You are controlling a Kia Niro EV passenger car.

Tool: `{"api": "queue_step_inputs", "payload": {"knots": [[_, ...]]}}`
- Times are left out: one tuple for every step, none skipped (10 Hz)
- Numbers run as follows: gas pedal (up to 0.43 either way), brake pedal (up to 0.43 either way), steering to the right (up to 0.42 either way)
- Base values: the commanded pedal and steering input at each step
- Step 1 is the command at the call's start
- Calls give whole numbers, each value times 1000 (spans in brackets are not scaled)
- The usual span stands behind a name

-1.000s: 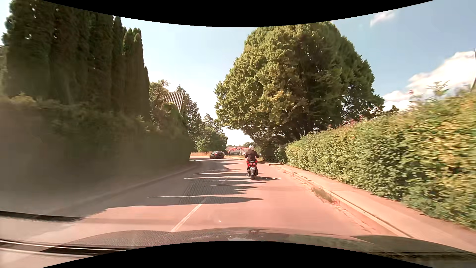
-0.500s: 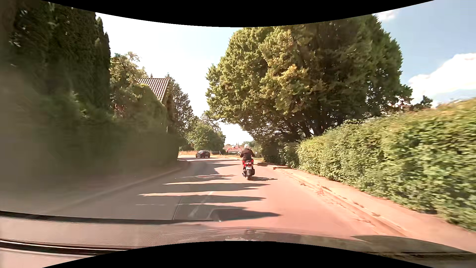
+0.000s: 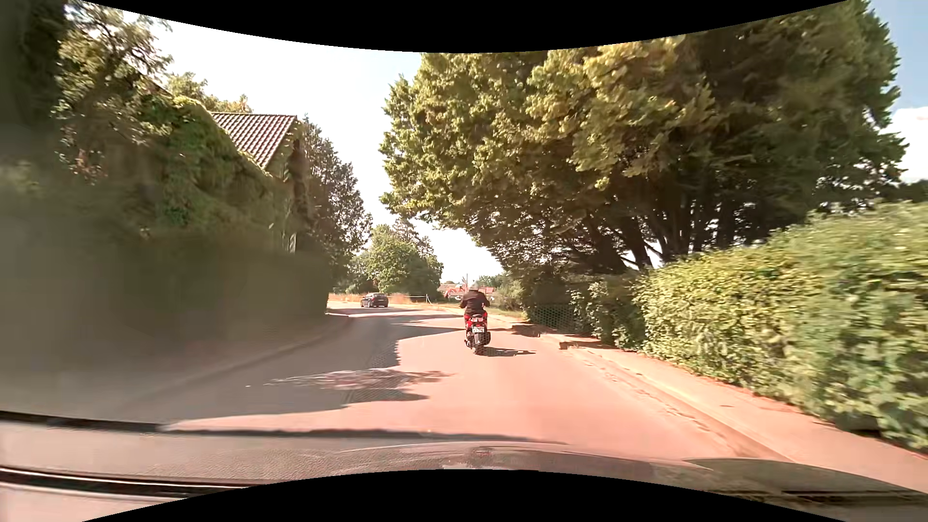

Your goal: Follow the waypoints while adhering to traffic rules and regulations

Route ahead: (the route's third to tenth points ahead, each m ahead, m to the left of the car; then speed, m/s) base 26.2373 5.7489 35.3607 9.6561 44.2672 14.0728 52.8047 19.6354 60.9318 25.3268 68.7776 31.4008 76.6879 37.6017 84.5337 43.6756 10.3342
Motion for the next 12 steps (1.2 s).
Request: {"api": "queue_step_inputs", "payload": {"knots": [[169,6,-24],[169,6,-25],[169,6,-26],[169,6,-33],[169,6,-38],[169,6,-44],[169,6,-46],[169,6,-47],[169,6,-46],[169,6,-45],[169,6,-45],[169,6,-45]]}}
